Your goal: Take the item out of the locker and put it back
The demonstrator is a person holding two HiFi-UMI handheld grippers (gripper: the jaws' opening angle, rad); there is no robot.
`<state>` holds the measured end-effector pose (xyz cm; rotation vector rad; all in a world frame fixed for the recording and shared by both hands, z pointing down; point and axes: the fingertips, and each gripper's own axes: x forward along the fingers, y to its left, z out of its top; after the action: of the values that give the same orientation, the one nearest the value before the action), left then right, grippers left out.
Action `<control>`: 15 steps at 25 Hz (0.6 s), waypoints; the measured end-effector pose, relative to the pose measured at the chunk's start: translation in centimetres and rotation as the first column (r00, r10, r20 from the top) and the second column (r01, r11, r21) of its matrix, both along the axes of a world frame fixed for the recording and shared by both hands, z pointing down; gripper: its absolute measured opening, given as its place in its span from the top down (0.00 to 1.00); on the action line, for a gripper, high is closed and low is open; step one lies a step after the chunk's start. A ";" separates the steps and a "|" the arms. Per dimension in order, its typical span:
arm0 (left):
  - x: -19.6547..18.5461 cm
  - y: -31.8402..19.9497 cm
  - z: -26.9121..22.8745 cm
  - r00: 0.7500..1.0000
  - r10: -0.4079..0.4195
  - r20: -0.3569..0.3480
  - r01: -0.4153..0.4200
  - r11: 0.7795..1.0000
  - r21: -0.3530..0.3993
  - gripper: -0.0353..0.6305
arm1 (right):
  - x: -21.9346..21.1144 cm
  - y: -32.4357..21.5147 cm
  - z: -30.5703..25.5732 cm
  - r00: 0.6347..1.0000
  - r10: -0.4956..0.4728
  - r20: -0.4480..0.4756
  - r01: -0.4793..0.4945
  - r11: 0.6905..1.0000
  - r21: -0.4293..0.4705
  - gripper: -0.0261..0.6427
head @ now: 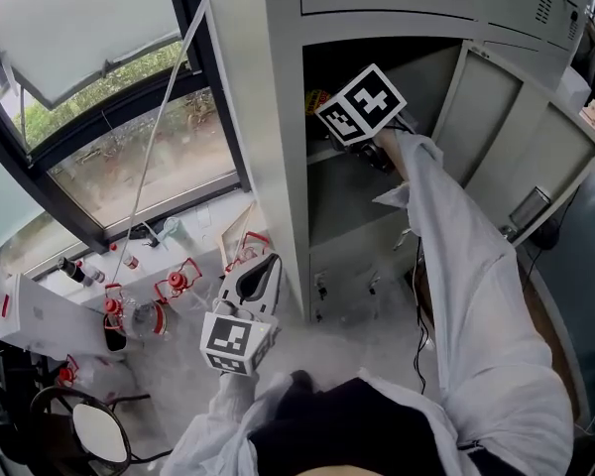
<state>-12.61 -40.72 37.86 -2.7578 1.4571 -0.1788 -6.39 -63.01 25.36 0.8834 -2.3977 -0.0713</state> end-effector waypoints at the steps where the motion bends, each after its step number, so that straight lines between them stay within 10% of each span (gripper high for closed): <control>1: 0.0 0.0 0.1 1.000 0.001 -0.001 -0.001 1.000 -0.002 0.93 | 0.0 -0.1 0.2 1.000 0.001 0.007 -0.001 1.000 -0.013 0.47; 11: 0.5 -0.1 0.2 1.000 0.002 -0.001 -0.002 1.000 -0.002 0.93 | 0.0 -0.3 0.1 1.000 -0.004 0.015 0.004 1.000 0.007 0.44; 15: 0.5 0.0 0.1 1.000 0.000 -0.002 0.000 1.000 -0.002 0.93 | 0.2 -0.5 -0.7 0.997 0.002 0.075 -0.004 1.000 0.029 0.26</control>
<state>-12.10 -40.73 37.99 -2.7602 1.4575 -0.1780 -6.20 -63.50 24.69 0.9182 -2.4706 -0.0739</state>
